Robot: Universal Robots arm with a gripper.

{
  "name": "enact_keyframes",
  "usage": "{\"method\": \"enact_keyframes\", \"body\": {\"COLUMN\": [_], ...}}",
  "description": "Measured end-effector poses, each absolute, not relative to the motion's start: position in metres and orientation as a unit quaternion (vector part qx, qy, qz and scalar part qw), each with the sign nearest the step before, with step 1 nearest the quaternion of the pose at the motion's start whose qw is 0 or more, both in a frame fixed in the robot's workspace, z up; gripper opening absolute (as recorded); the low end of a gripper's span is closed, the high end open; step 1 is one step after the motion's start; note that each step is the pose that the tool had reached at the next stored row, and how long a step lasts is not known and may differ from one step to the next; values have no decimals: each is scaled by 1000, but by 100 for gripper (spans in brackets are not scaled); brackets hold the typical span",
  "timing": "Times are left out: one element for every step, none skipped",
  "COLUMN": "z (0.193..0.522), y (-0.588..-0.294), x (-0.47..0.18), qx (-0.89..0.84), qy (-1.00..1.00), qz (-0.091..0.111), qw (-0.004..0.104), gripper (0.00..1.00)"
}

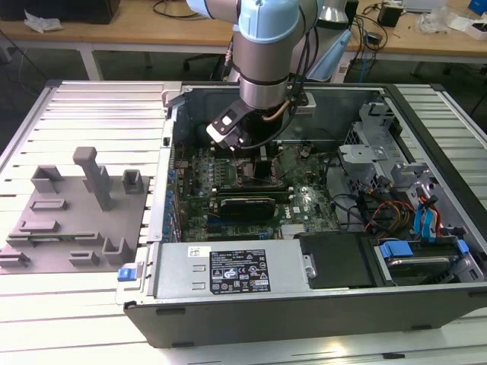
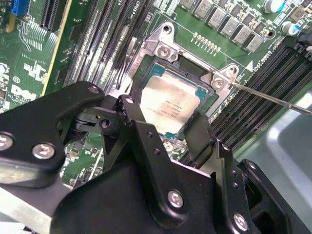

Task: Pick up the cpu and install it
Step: 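Place the cpu into insertion slot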

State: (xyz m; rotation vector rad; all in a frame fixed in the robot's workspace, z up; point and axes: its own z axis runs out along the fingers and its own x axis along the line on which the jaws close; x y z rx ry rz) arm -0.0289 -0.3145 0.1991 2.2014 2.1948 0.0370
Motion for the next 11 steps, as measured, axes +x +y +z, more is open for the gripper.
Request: {"method": "enact_keyframes", "body": {"z": [199, 200, 202, 203, 206, 207, 208, 209, 209, 209, 209], "y": [-314, -314, -314, -314, -314, -313, -313, -313, -313, -313, -313], "x": [-29, -29, -29, -29, -29, -29, -29, -29, -29, -29, -29], "qx": [708, 708, 708, 708, 708, 708, 708, 708, 708, 708, 708], "qy": [706, 706, 706, 706, 706, 706, 706, 706, 706, 706, 706], "qz": [12, 12, 12, 12, 12, 12, 12, 12, 12, 12, 12], "qw": [16, 16, 16, 16, 16, 16, 16, 16, 16, 16, 16], "gripper": [62, 62, 62, 62, 62, 62, 62, 62, 62, 62, 62]}}
